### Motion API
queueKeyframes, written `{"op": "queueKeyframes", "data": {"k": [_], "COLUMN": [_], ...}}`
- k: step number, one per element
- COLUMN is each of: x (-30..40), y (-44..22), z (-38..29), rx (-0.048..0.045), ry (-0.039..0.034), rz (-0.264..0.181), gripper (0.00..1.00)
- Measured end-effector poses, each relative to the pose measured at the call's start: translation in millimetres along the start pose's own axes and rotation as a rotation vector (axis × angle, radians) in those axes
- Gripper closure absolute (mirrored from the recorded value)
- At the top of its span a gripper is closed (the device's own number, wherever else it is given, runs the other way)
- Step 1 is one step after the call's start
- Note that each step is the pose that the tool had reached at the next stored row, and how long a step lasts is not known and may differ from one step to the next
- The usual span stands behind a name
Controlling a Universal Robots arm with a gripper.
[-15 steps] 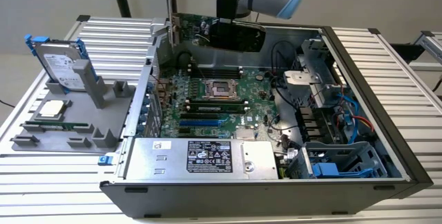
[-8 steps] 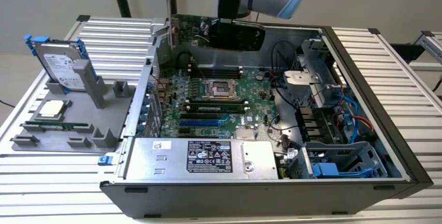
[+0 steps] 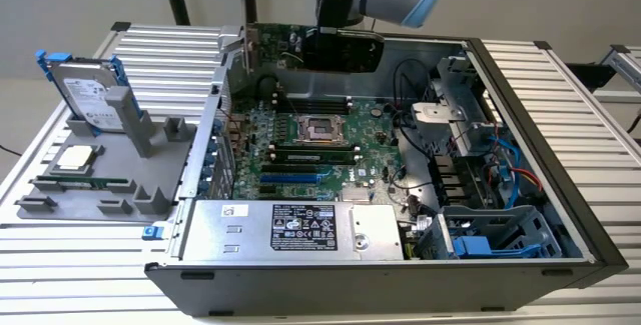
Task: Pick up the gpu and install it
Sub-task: 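Insert the gpu into the slot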
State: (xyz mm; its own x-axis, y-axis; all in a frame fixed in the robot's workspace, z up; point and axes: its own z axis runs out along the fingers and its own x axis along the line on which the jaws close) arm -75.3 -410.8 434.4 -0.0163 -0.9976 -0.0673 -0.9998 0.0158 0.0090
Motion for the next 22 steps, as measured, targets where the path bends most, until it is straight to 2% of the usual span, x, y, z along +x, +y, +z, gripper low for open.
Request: {"op": "queueKeyframes", "data": {"k": [11,13,17,22], "x": [0.0,0.0,-0.1,0.1], "y": [0.0,-0.4,-1.6,-1.7], "z": [0.0,0.0,0.6,2.8], "rx": [-0.0065,-0.0068,-0.0049,-0.0001], "ry": [0.0008,0.0009,0.0004,0.0], "rz": [-0.096,-0.101,-0.075,-0.001], "gripper": [1.0,1.0,1.0,1.0]}}
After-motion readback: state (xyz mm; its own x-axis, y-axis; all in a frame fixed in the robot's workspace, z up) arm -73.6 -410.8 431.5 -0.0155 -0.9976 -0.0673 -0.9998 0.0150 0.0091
